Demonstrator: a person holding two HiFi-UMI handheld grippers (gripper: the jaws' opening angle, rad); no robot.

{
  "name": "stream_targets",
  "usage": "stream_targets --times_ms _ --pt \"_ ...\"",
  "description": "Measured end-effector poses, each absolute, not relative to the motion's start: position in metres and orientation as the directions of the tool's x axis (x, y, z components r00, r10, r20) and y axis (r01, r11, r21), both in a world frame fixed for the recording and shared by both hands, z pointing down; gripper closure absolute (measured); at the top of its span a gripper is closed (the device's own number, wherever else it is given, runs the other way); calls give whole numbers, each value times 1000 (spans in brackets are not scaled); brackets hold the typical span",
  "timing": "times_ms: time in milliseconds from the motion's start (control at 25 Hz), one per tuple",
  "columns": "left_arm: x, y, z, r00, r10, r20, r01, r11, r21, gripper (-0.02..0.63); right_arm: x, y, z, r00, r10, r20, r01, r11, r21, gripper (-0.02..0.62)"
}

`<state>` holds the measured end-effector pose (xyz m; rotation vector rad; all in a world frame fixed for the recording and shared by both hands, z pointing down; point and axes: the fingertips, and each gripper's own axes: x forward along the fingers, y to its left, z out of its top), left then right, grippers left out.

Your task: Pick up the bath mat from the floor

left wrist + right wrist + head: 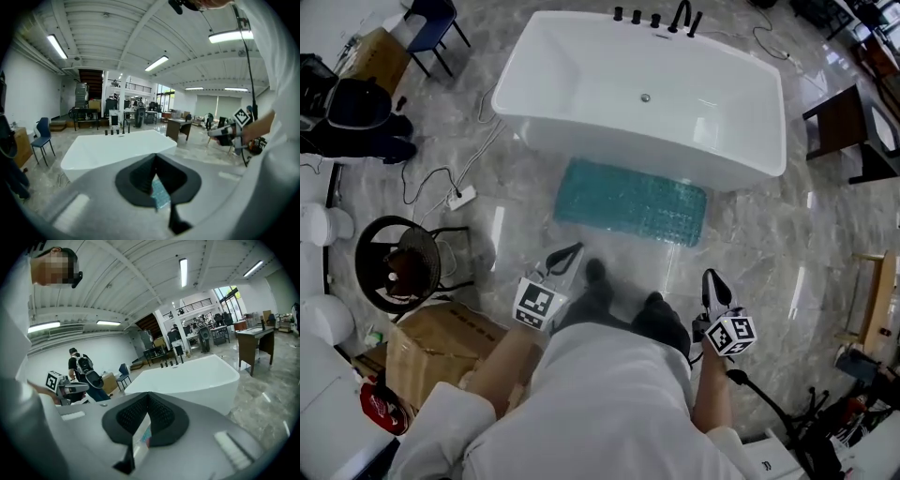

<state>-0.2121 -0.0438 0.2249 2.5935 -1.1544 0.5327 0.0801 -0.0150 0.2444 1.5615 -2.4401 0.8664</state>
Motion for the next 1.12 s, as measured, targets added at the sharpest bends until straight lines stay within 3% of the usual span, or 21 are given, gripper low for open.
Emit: stream_targets --times_ms 480,720,1120 --pt "-206 -110 276 625 -643 444 -763 -624 170 607 86 -62 279 -456 -772 443 -876 302 -376 592" --pt "-173 -139 317 631 -630 452 -767 -592 246 607 107 -99 335 -460 -740 491 -878 299 -373 592" --pt "-150 -180 437 583 -629 515 -799 -559 221 607 129 -155 446 -495 -690 528 -867 351 -353 592"
